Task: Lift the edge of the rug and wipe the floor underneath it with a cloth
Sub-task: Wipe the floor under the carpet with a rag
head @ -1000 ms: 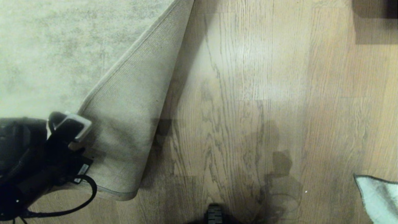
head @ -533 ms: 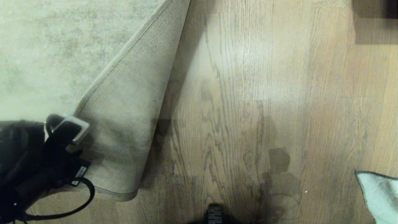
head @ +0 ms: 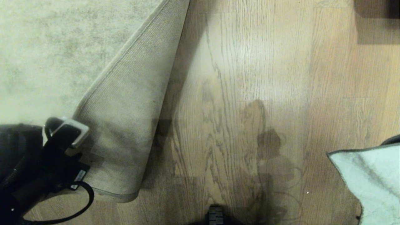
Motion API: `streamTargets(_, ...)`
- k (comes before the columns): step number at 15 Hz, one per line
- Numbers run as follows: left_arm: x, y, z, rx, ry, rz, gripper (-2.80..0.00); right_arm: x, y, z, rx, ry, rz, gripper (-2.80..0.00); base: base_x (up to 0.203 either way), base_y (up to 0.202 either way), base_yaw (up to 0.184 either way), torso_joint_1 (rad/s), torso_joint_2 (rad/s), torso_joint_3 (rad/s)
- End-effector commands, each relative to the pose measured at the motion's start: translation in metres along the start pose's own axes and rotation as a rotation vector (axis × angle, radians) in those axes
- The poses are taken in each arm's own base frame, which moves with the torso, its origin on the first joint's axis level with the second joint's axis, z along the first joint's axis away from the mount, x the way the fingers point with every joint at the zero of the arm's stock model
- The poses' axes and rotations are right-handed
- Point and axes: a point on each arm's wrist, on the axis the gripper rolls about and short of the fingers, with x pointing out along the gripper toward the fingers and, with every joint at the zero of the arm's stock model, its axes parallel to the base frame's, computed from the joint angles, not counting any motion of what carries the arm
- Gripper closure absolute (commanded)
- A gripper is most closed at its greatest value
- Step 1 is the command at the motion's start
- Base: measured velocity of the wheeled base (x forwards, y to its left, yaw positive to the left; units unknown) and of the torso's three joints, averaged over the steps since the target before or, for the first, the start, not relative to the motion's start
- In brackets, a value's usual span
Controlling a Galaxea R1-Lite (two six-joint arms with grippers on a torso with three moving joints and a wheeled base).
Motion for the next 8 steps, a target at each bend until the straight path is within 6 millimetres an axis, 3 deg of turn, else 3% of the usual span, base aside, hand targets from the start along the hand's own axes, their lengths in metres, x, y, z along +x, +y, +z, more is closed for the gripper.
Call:
streamTargets(1,0.0,0.0,0.0,0.004,0.001,0.002,0.0,0.039,-0.007,0.012,0.009,0.153,0.143,0.0,0.0,0.0,0.0,0.0,0.0,0.0)
streamTargets(4,0.001,-0.001,0.0,0.006,0.004,0.0,0.0,0.071,-0.004,0.018,-0.005,0.243,0.333,0.0,0.0,0.0,0.0,0.0,0.0,0.0)
streamTargets(8,0.005,-0.003,-0.001,0.015,0.019,-0.006,0.0,0.121,0.021,0.009,-0.044,0.336,0.557,0.0,0.0,0.0,0.0,0.0,0.0,0.0)
